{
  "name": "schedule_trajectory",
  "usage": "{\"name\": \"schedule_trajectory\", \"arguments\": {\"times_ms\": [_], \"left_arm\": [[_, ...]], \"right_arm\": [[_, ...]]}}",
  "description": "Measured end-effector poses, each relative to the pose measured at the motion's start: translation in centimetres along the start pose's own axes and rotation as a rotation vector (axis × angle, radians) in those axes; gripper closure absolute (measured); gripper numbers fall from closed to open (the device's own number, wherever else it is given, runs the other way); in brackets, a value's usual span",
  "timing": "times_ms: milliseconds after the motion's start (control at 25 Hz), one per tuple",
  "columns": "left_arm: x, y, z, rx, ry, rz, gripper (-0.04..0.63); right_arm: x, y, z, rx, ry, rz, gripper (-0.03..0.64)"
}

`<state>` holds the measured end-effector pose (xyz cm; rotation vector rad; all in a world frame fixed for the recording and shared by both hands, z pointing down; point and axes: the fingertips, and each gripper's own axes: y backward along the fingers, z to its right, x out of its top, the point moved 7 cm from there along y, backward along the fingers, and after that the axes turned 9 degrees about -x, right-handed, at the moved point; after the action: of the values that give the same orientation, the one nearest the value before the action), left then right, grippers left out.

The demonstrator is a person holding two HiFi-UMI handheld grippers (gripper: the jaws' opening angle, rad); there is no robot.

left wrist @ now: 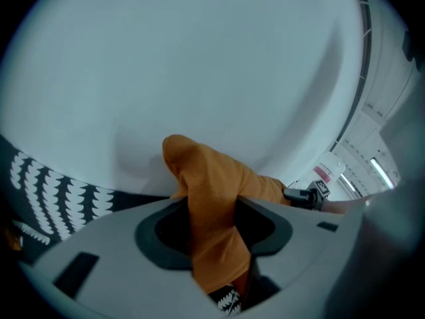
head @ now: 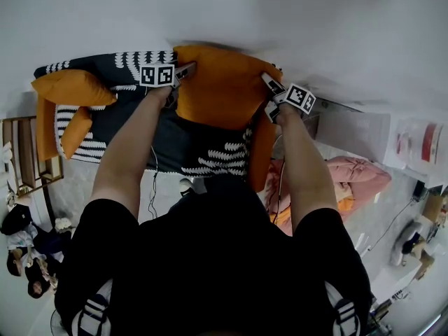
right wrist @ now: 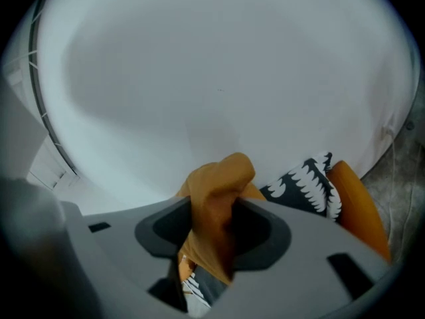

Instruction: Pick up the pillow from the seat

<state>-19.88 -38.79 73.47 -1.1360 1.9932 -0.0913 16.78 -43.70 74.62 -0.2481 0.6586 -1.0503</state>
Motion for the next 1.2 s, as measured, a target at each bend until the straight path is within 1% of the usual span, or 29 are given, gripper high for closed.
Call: {"name": "schedule_trajectory", "arguments": {"times_ms": [160,360,560,840,1200], "left_arm": [[0.6,1.2,1.3,-0.011,-0.017,0.005,0.407],[1.3,2.4,2.8,-0.030,-0.017,0.029,0.414],[2.1,3.5,4.4,-0.046,-0.046,0.037,0.416],[3.1,5.7,6.8,-0.064,-0.082,0.054,0.419],[2.5,8.9,10.4,-0.087,-0.109,0.087,0.420]], "right_arm": [[0.0,1.2,-1.4,0.018,0.010,0.018,0.450],[0.3,2.6,-3.2,0.038,0.020,0.046,0.462],[0.7,4.2,-5.0,0.037,0.043,0.073,0.469],[0.7,6.4,-7.8,0.059,0.062,0.105,0.472],[-0.1,10.2,-11.1,0.094,0.102,0.140,0.474]]}}
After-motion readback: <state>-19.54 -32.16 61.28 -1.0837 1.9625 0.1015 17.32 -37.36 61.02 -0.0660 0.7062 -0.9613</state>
